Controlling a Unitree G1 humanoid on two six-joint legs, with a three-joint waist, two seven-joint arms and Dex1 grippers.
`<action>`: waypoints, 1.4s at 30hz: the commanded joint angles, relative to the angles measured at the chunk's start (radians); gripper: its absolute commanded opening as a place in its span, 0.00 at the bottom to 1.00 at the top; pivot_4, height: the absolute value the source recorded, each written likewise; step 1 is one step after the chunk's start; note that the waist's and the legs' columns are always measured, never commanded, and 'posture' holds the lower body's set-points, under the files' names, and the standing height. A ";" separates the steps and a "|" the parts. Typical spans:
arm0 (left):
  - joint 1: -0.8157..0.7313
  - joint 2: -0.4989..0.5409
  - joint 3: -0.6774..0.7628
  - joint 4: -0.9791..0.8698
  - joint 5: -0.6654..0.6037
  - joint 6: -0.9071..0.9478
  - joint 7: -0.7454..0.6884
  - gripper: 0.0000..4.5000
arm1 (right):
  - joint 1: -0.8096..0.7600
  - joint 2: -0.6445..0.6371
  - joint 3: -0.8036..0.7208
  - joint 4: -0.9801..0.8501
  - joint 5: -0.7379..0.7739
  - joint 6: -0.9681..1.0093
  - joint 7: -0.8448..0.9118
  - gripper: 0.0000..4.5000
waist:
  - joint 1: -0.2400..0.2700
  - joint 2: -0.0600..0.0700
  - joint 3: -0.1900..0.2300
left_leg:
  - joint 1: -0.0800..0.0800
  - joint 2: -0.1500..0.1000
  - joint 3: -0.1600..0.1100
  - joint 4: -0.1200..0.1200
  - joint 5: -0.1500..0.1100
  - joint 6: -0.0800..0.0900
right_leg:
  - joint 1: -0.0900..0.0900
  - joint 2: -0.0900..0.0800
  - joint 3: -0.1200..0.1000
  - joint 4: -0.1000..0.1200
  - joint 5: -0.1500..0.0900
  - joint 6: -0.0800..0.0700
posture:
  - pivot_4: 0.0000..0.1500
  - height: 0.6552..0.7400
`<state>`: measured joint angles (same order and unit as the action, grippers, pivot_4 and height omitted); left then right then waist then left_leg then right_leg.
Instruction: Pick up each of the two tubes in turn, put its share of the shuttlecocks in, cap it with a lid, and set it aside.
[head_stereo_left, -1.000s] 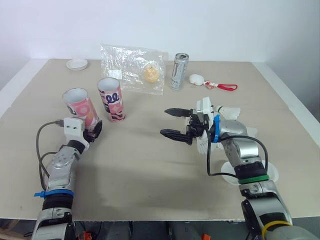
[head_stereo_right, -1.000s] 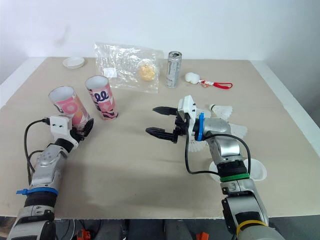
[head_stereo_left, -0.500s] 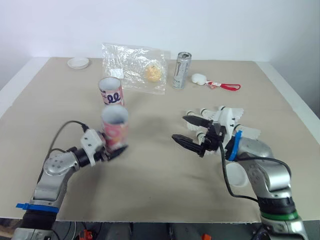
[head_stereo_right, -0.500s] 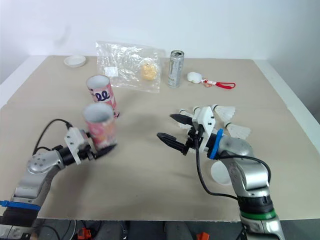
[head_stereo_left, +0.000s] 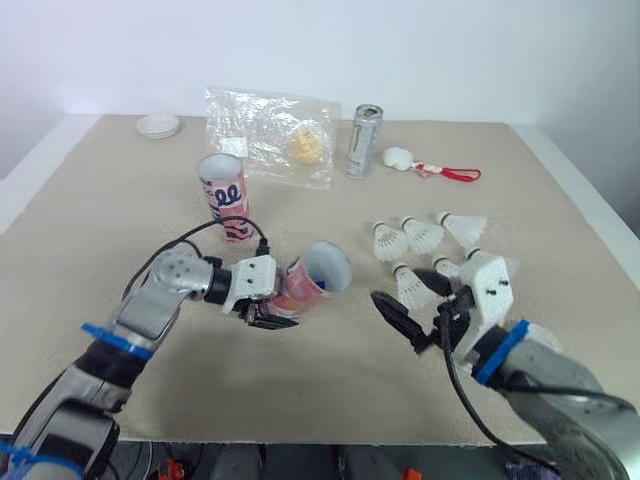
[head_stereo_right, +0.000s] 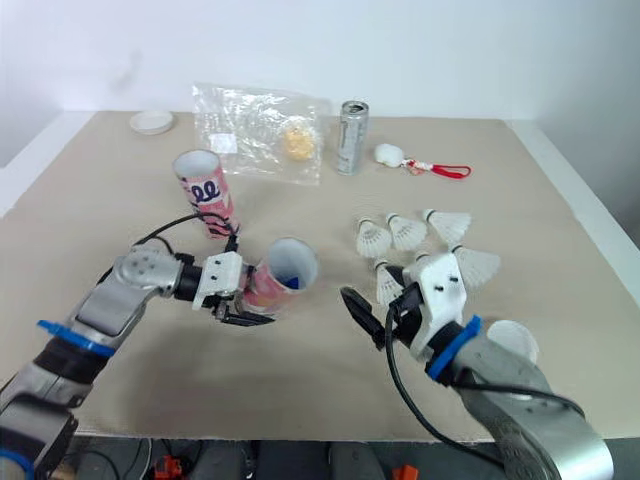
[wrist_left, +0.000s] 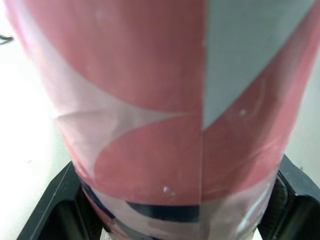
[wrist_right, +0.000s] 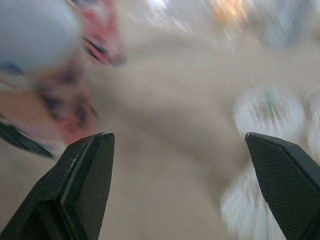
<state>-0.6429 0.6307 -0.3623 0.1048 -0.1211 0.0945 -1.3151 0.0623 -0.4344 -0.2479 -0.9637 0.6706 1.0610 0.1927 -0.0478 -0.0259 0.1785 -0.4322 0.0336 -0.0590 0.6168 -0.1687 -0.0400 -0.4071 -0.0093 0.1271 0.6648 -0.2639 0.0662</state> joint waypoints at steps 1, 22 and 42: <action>-0.074 0.013 -0.059 0.056 0.065 0.030 -0.071 0.74 | 0.008 0.055 -0.023 -0.040 0.025 0.074 -0.103 1.00 | -0.002 0.000 0.000 | 0.000 0.000 0.000 0.000 0.000 0.000 | 0.000 0.000 0.000 0.000 0.000 0.000 | 1.00 1.00; -0.141 -0.019 -0.083 0.003 0.104 0.248 -0.061 0.74 | -0.183 0.160 0.056 0.215 -0.049 0.062 -0.177 1.00 | -0.006 0.000 0.000 | 0.001 0.003 0.000 0.001 0.001 0.001 | 0.001 0.003 0.000 0.001 0.002 -0.002 | 1.00 1.00; -0.132 -0.031 -0.079 0.010 0.109 0.244 -0.035 0.72 | -0.233 0.178 0.100 0.369 -0.149 -0.019 -0.159 0.01 | -0.002 0.001 0.000 | 0.001 0.003 0.000 0.001 0.001 0.002 | 0.001 0.003 0.000 0.001 0.003 -0.001 | 1.00 1.00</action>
<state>-0.7845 0.6029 -0.4346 0.1032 -0.0380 0.3335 -1.3726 -0.1642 -0.2489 -0.1499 -0.5619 0.5235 1.0509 0.0247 -0.0497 -0.0254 0.1782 -0.4315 0.0365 -0.0587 0.6180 -0.1676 -0.0382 -0.4064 -0.0067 0.1269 0.6653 -0.2613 0.0656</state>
